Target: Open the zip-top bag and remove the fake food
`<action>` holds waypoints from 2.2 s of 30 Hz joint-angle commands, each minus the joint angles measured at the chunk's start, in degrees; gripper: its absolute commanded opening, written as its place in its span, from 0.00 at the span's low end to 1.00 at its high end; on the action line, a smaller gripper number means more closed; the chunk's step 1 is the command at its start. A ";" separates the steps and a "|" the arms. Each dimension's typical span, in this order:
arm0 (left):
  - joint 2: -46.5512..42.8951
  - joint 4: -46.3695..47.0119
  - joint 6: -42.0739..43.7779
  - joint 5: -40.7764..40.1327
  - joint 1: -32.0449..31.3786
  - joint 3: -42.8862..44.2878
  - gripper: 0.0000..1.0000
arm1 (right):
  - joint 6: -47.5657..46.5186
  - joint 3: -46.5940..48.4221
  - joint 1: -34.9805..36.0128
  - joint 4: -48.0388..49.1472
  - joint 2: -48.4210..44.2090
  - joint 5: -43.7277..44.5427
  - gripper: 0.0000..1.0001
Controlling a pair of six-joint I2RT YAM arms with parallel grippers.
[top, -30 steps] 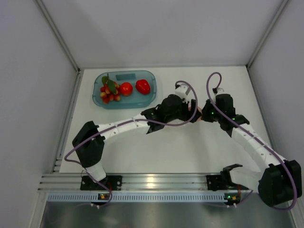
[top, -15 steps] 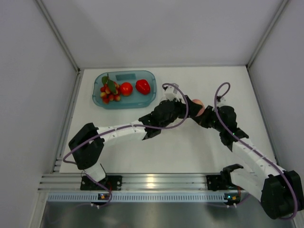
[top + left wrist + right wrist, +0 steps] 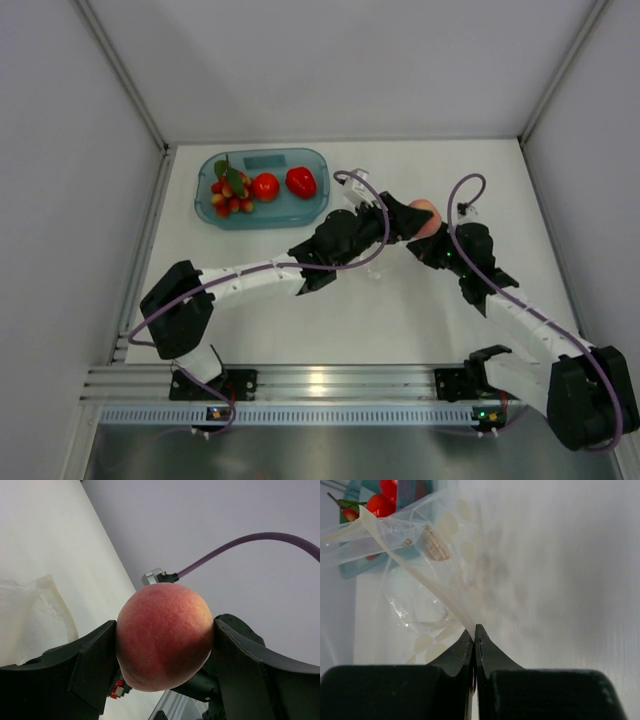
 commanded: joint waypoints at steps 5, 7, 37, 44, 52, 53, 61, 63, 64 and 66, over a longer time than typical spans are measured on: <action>-7.68 2.69 4.66 -3.72 0.14 0.74 0.00 | -3.59 4.74 -0.28 -2.67 2.04 9.62 0.00; -9.17 -5.27 8.61 -7.85 0.23 1.88 0.00 | -4.63 4.74 -0.19 -4.60 0.80 11.04 0.00; 10.42 -49.53 23.92 -18.94 32.84 19.11 0.00 | -23.79 28.37 -1.95 -42.74 -13.36 32.66 0.00; 15.43 -51.47 23.39 -20.09 34.51 19.73 0.25 | -26.88 37.51 -1.95 -48.63 -8.61 40.13 0.00; 13.50 -51.47 23.65 -17.63 35.13 19.29 0.85 | -32.32 41.92 -1.86 -50.58 1.57 46.81 0.00; 12.89 -51.47 23.65 -17.37 35.12 19.29 0.89 | -32.94 42.09 -1.86 -50.49 2.63 48.82 0.00; 5.07 -53.31 24.09 -16.93 35.65 19.03 0.98 | -35.76 44.73 -1.86 -45.67 13.26 53.41 0.00; 0.96 -53.32 23.92 -16.84 35.57 16.84 0.98 | -35.32 45.34 -1.69 -45.30 15.03 54.37 0.00; -0.55 -53.40 23.83 -16.93 35.56 16.05 0.98 | -35.05 45.26 -1.16 -44.43 16.95 55.07 0.00; -5.28 -54.19 23.65 -17.10 35.65 13.33 0.98 | -33.65 45.61 -0.64 -44.07 18.89 55.17 0.00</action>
